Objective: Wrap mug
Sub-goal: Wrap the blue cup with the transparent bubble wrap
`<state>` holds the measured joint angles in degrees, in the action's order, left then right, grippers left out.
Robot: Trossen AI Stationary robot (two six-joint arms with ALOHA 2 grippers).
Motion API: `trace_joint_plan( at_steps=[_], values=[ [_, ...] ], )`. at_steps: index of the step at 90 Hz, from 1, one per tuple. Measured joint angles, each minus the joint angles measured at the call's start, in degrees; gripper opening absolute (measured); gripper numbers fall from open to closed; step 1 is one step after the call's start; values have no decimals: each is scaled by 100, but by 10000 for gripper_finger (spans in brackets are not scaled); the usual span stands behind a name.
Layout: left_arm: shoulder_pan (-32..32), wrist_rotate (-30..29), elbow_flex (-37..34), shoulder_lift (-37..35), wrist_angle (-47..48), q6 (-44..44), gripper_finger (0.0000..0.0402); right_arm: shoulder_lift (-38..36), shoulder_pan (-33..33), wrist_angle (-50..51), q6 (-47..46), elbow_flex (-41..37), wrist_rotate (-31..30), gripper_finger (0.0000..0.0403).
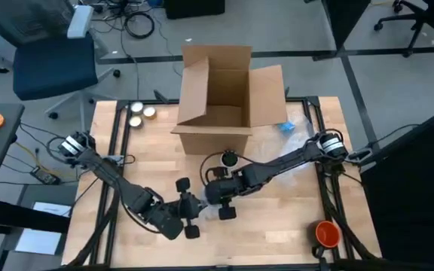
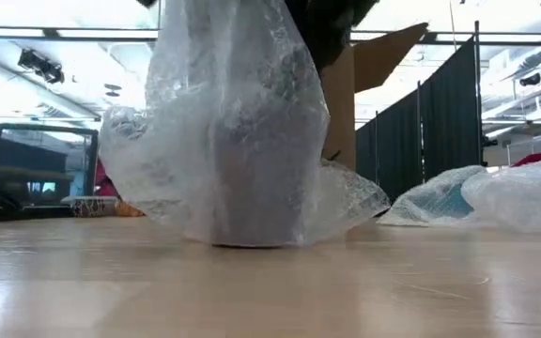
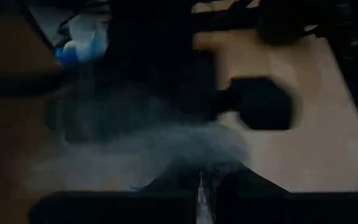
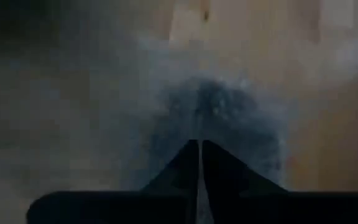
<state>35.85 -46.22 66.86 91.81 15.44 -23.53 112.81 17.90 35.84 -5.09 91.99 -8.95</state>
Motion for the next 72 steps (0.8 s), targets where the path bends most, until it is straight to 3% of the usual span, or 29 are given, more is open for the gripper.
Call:
trace_joint_plan(
  at_steps=[37,54,72],
  values=[
    [-323,257,-662,45,-824,-197,0,2,373,1868,-131,1274,-1053,0],
    [-473,285,-1069,46,-1486,-228,0,0,577,1410,-126,1510,-1165,0],
    [-533,588,-1288,46,-1961,-214,20,48,548,865,-133,879,-1057,0]
  ],
)
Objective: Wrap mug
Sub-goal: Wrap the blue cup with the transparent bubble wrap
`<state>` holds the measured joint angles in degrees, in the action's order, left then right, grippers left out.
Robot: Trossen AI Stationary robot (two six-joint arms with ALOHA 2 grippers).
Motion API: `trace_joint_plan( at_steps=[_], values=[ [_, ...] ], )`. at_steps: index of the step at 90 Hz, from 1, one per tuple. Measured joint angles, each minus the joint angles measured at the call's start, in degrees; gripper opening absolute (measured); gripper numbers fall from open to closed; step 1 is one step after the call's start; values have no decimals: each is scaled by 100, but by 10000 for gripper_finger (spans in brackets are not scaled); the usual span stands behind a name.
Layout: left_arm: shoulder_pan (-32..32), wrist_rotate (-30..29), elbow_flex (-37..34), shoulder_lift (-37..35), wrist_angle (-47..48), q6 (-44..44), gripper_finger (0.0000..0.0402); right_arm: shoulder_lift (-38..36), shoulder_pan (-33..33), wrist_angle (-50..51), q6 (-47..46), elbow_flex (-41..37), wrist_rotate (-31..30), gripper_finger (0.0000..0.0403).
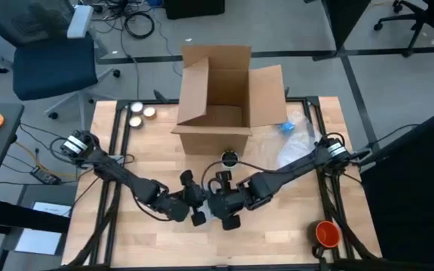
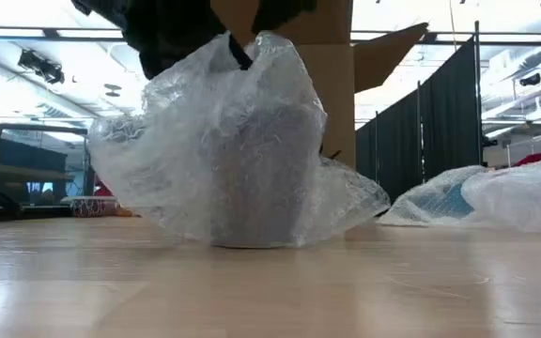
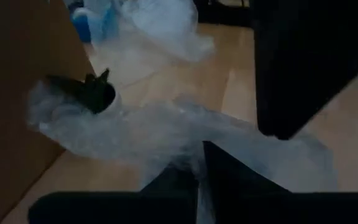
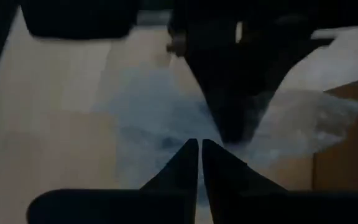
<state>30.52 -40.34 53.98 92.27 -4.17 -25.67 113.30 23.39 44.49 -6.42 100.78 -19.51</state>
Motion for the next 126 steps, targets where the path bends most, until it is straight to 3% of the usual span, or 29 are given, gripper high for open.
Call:
trace_joint_plan(
  at_steps=[14,25,43,59,88,109,126],
  values=[
    [-17,621,121,-60,6,350,68,8,-174,-567,-129,-775,69,0],
    [8,1383,462,-386,543,918,96,8,-268,-1037,-304,-1286,367,0],
    [221,1855,793,-861,1741,735,105,-6,-228,-1468,-253,-1559,433,0],
    [405,1858,549,-743,1879,378,105,2,-113,-1007,-121,-1153,484,0],
    [964,1835,240,-752,2062,-610,105,-27,67,756,-176,475,458,0],
    [1239,1884,243,-771,2064,-780,105,-35,58,352,-55,878,307,0],
    [1475,2903,749,-822,2132,-1386,105,113,-174,23,-95,577,174,0]
  ],
)
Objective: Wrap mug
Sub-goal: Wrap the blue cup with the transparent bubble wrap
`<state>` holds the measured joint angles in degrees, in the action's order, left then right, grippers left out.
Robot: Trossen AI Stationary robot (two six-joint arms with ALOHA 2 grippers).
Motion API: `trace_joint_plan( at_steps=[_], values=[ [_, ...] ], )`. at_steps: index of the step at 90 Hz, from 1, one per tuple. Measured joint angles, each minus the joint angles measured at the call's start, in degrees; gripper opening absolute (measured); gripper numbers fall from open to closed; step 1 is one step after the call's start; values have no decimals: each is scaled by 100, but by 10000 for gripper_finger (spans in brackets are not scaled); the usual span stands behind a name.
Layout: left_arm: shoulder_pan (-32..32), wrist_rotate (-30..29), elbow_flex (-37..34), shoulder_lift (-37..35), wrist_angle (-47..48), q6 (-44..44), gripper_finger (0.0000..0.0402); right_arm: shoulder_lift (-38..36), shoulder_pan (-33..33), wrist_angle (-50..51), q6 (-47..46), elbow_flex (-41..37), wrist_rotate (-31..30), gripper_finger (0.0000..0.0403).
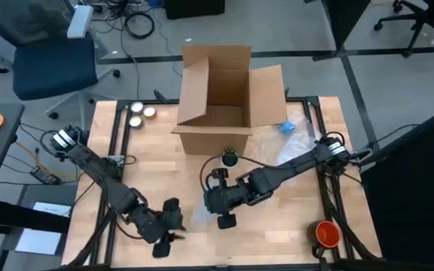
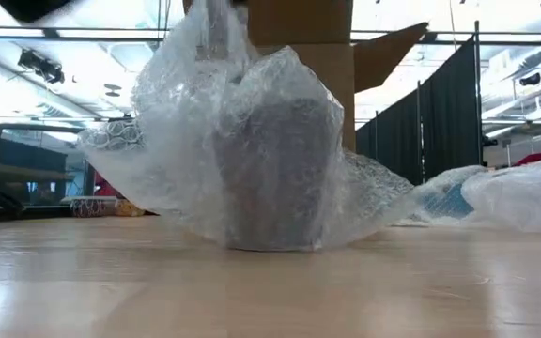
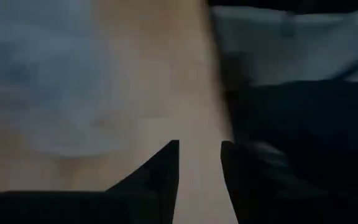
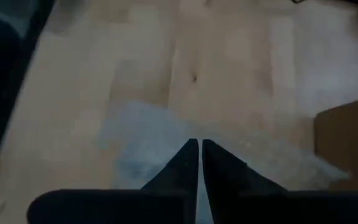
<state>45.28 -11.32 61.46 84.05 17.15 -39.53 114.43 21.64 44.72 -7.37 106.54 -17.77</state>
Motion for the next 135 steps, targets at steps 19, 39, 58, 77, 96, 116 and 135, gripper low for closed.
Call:
trace_joint_plan(
  at_steps=[19,39,58,77,96,116,135],
  values=[
    [642,-167,522,0,66,596,105,295,-228,-77,-339,-732,604,0],
    [990,-1099,578,0,31,1116,105,494,-287,-244,-656,-1223,1213,0],
    [986,-1562,578,13,265,1093,105,524,-270,175,-608,-917,1447,0],
    [986,-1598,578,15,321,1084,105,463,-169,1637,-613,99,1498,0],
    [986,-1661,576,15,345,1080,105,439,-31,2114,-785,965,1358,0],
    [986,-1758,576,15,355,1077,105,444,15,1105,-596,635,1027,0],
    [986,-1759,576,17,390,1077,105,446,-93,690,-662,-576,1051,0]
  ],
)
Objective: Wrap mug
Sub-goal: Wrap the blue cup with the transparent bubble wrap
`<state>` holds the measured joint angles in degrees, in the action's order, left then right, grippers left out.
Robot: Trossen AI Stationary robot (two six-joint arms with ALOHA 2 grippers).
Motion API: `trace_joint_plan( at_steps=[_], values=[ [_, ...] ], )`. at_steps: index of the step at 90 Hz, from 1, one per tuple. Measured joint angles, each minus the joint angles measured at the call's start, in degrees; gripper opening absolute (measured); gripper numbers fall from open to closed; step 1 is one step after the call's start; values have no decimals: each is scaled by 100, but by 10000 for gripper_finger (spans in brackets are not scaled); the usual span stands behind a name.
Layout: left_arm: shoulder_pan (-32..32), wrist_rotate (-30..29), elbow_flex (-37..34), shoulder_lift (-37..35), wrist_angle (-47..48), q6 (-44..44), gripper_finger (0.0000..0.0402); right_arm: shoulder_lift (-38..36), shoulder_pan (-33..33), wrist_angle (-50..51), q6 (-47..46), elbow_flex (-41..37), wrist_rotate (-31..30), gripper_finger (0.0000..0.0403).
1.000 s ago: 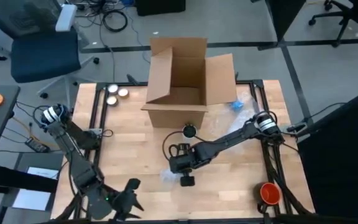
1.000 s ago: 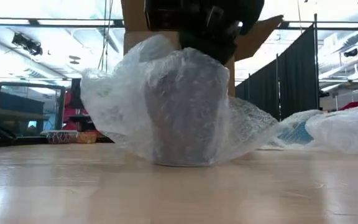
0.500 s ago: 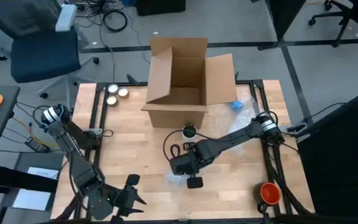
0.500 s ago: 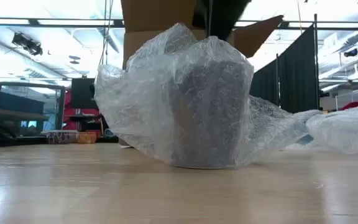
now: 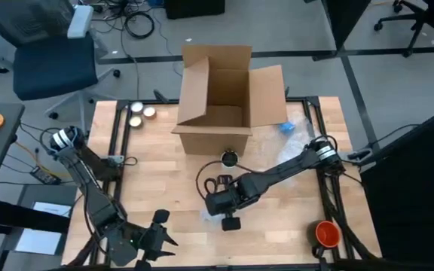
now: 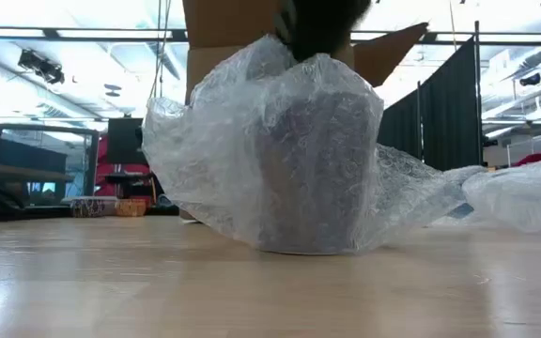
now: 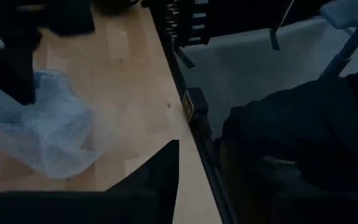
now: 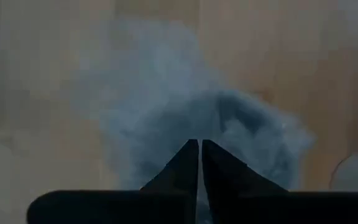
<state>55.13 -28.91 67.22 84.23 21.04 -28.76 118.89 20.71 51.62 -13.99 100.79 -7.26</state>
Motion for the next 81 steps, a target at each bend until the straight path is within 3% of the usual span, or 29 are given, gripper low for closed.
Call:
trace_joint_plan(
  at_steps=[17,26,40,58,81],
  values=[
    [0,-27,0,0,49,0,105,-59,-184,-1469,-145,-1220,599,0],
    [0,-124,0,0,63,-2,105,-71,-240,-1555,-167,-1347,743,0],
    [0,-142,-2,0,79,-1,105,-57,-246,-796,-92,-795,765,0],
    [0,-151,-2,0,78,-4,105,-152,-156,261,75,464,503,0],
    [0,-153,-4,2,75,-41,105,-155,-5,76,94,926,400,0]
  ],
)
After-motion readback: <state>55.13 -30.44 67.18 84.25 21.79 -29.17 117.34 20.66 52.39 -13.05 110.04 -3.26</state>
